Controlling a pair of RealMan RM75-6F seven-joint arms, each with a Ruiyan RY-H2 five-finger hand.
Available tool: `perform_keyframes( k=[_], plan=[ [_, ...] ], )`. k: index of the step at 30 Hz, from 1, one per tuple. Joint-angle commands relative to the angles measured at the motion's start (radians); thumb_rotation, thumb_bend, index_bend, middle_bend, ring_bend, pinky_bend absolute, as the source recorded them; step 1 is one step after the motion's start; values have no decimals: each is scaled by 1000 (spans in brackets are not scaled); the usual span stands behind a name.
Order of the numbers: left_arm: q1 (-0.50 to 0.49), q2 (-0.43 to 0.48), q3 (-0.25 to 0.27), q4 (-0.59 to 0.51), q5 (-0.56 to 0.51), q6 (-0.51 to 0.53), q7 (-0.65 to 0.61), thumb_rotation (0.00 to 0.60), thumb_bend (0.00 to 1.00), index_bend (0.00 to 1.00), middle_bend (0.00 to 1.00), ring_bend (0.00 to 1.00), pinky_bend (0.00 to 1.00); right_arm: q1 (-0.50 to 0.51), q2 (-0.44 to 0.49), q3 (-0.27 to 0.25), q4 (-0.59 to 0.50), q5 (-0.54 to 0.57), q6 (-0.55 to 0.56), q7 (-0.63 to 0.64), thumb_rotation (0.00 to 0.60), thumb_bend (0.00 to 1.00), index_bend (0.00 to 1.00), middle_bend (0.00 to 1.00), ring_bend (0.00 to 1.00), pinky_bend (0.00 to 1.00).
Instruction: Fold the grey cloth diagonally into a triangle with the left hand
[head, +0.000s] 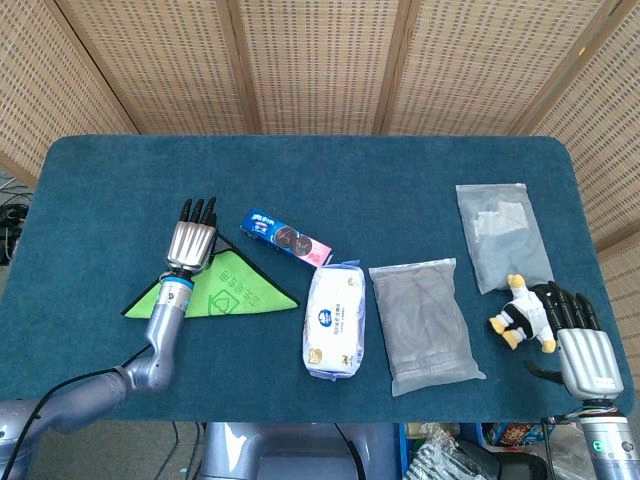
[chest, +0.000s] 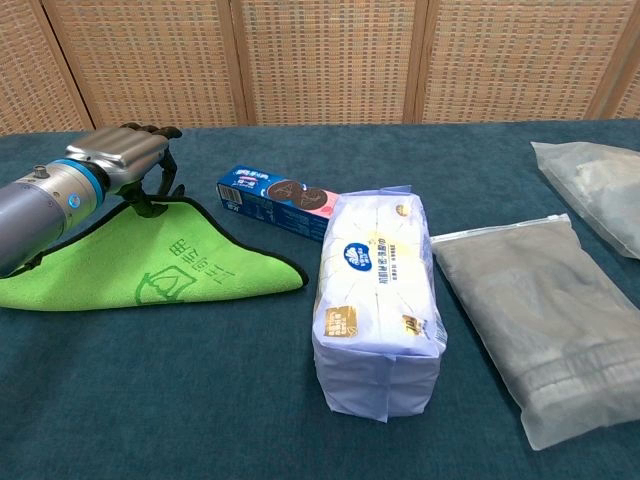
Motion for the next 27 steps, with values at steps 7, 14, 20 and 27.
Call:
perform_keyframes(
  k=[7,14,20,27],
  plan=[
    [-23,-7,-5,41,-26,-16,-13,600,520,675,0,0,0,1,-3,-3,-5,1,-3,-16,600,0,0,0,0,0],
    [-47,-27,1,78,-39,-34,-9,600,520,675,0,0,0,2,-5,-3,-3,2,-3,-19,600,0,0,0,0,0],
    [-59,-43,2,117,-46,-38,-23,600,520,675,0,0,0,2,-5,-4,-3,-2,-1,-20,600,0,0,0,0,0],
    [-62,-49,1,139,-69,-44,-12,600,520,422,0,0,0,2,-5,-6,-5,-7,0,-21,600,0,0,0,0,0]
  ],
)
